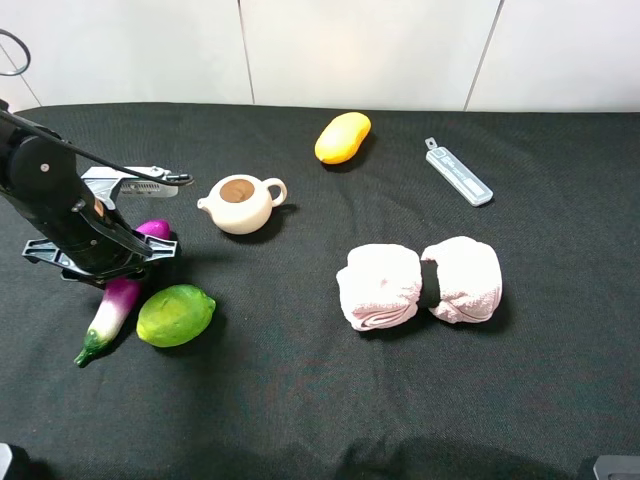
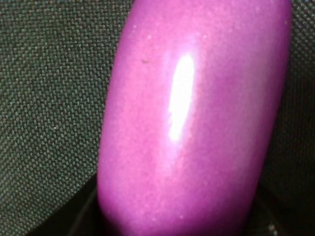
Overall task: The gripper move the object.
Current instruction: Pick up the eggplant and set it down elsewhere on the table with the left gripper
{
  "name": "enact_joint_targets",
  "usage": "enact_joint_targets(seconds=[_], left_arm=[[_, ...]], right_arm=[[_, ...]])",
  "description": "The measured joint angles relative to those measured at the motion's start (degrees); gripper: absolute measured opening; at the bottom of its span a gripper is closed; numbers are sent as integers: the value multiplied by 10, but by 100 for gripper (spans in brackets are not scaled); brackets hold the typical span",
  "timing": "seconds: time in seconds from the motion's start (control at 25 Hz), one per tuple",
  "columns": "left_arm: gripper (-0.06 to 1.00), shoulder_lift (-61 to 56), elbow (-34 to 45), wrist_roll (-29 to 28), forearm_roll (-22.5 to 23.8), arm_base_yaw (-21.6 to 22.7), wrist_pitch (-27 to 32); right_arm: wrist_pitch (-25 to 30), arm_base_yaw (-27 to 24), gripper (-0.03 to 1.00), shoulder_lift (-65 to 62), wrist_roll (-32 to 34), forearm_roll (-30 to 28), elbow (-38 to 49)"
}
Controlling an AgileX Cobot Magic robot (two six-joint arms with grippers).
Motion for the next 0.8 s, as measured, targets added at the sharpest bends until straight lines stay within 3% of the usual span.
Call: enact_joint_targets(seconds=[0.56, 0.8], left_arm=[[56, 0, 0, 0, -12, 0, -2], [66, 6, 0, -6, -20, 0, -4]], right_arm=[[0, 0, 69, 0, 0, 0, 0], [0, 0, 69, 0, 0, 0, 0]])
